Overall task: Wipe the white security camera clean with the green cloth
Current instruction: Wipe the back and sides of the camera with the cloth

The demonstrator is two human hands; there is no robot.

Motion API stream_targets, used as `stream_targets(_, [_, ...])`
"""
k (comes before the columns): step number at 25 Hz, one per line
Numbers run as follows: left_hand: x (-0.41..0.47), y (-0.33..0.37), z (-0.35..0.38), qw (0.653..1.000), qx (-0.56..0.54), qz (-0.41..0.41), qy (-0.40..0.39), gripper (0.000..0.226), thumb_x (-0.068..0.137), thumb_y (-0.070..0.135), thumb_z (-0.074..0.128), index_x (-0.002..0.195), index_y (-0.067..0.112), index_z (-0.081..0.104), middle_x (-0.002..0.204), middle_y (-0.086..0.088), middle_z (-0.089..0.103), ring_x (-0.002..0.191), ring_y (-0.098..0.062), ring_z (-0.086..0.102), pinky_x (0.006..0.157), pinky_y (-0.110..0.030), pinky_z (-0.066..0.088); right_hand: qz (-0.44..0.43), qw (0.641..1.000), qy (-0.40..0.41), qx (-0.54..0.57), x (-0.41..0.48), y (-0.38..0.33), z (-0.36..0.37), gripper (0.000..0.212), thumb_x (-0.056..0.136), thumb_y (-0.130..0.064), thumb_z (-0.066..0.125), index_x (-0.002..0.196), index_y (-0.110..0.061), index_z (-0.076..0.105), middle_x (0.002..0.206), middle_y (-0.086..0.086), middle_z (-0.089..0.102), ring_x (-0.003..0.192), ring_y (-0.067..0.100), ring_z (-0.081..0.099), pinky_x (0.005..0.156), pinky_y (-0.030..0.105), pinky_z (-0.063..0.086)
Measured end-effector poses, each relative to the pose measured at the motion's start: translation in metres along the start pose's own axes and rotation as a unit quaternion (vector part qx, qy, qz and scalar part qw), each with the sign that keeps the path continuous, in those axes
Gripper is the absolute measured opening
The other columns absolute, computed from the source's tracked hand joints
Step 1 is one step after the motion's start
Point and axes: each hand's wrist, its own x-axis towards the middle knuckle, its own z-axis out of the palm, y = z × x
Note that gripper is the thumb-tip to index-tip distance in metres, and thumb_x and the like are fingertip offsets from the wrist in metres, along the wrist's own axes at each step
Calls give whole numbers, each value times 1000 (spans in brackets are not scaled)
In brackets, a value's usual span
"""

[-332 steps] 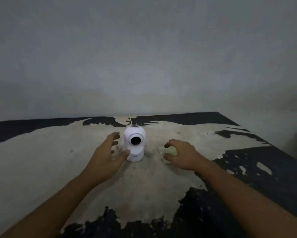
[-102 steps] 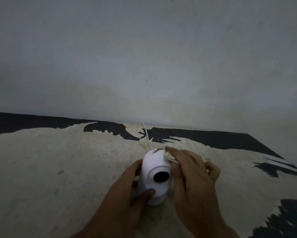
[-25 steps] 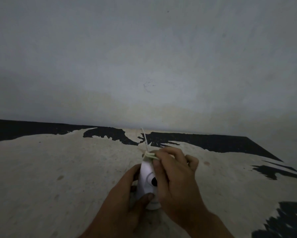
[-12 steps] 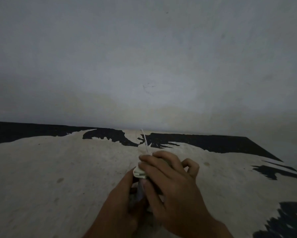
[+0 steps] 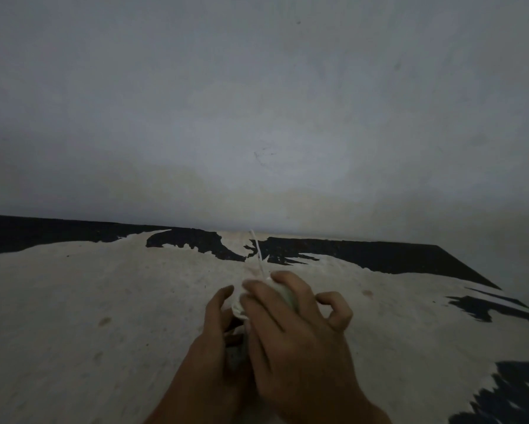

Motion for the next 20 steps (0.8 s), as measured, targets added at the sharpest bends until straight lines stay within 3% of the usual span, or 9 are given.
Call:
stream_targets(3, [2,-1,0,999,-43,-22,-1,85,73,-1,67,135,29,16,130,-7,49,82,-3,51,58,-8,49,-23,1000,-9,-3,1,8,-7,32,81,-40,51,105,-29,69,121,-13,67,122,18,43,92,38,24])
stream_targets(6, [-1,-6,0,999,-36,3,-5,83,70,4,71,121,42,17,134,-1,48,106,-15,52,83,-23,51,18,1000,1,6,0,13,-13,36,84,-48,51,111,-31,67,124,-14,65,123,18,44,93,39,21])
stream_targets(9, [-1,-4,0,1000,-18,24,4,75,78,12,64,126,38,14,130,1,51,88,1,52,72,-12,47,-12,1000,-7,13,-2,7,-9,31,86,-51,49,103,-34,68,124,-18,64,123,16,43,95,41,21])
stream_targets(11, [0,-5,-1,1000,-24,9,2,78,78,11,64,134,30,13,127,4,48,81,5,48,64,-6,47,-19,1000,-10,11,-2,8,-7,29,86,-50,49,100,-35,70,122,-17,65,124,18,42,97,43,21])
stream_targets(14, [0,-5,0,999,16,25,-10,88,72,9,70,130,36,10,128,6,47,81,6,45,59,6,39,-18,1000,-6,-9,-1,12,-8,29,81,-45,53,102,-35,70,123,-14,66,123,20,42,96,42,21])
stream_targets(17, [1,-2,0,1000,-17,-10,-6,85,74,0,67,134,29,14,130,-2,45,77,5,43,52,5,39,-29,999,-11,-27,0,11,-8,29,79,-44,54,102,-35,70,123,-13,66,122,20,42,96,41,21])
stream_targets(20, [-1,-7,0,1000,-25,6,-14,83,75,-1,66,133,32,16,123,6,48,88,1,51,56,3,42,-1,1000,-11,-13,1,13,-9,31,84,-46,53,109,-34,67,127,-13,64,123,19,43,95,42,22])
